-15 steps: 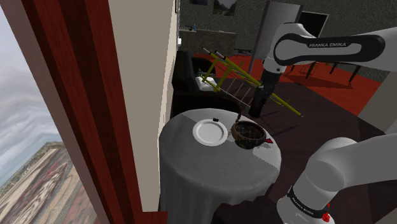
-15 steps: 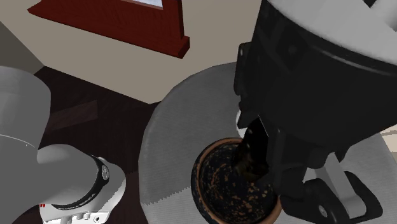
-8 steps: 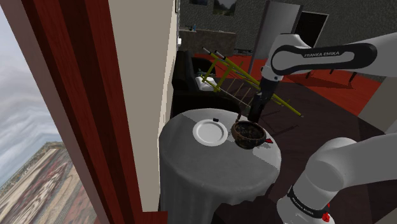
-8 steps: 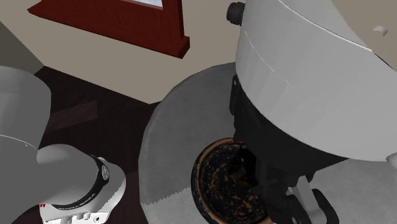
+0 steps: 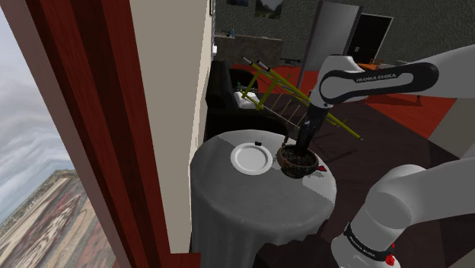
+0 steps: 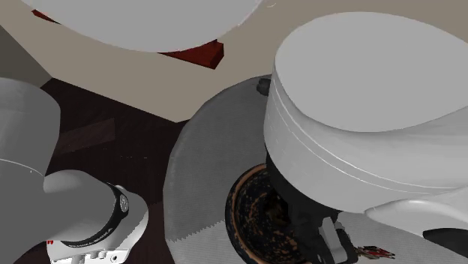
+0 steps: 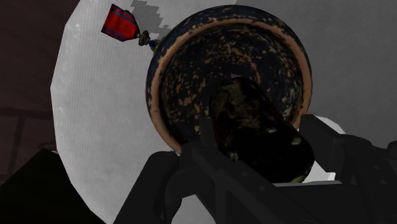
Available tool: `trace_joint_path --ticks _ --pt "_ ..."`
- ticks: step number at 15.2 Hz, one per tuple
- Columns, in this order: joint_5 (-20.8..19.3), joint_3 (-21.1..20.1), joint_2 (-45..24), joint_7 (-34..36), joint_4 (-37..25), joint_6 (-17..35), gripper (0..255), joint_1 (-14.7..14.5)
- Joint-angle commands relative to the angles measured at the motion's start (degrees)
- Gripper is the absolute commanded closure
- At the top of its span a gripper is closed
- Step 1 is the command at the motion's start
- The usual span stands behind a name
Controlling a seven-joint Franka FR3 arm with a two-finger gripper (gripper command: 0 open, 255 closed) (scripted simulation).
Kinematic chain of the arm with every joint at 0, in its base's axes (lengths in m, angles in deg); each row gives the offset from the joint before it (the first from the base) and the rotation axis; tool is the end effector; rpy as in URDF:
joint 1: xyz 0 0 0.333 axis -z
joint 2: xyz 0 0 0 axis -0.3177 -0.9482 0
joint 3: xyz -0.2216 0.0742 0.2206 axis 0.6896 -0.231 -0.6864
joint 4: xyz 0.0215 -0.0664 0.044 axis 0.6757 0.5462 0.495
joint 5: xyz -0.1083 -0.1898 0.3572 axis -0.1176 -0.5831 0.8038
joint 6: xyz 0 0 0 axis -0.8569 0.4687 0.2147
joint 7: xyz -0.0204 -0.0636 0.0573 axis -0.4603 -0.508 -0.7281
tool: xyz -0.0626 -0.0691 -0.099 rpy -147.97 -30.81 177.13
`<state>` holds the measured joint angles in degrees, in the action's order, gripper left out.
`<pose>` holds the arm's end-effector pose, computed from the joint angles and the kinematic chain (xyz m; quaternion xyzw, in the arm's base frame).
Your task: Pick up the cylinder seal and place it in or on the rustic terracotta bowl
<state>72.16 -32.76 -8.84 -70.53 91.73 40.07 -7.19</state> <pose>0.3448 -0.1382 0.4097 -0.9981 0.0572 -0.0210 0.0069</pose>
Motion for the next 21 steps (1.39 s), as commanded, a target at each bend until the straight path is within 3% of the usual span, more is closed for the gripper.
trace_joint_path --ticks 1,9,10,15,19,21 --pt "-0.2 0.3 -0.7 -0.1 1.7 2.4 255 0.1" --pt "-0.2 0.3 -0.7 -0.1 1.7 2.4 255 0.1" --pt "-0.2 0.3 -0.7 -0.1 1.7 2.4 0 0.1" --pt "-0.2 0.3 -0.7 -0.1 1.7 2.4 0 0.1" --pt "0.2 -0.4 1.7 -0.1 -4.2 -5.8 0 0.0" --pt "0.2 -0.4 1.7 -0.1 -4.2 -5.8 0 0.0"
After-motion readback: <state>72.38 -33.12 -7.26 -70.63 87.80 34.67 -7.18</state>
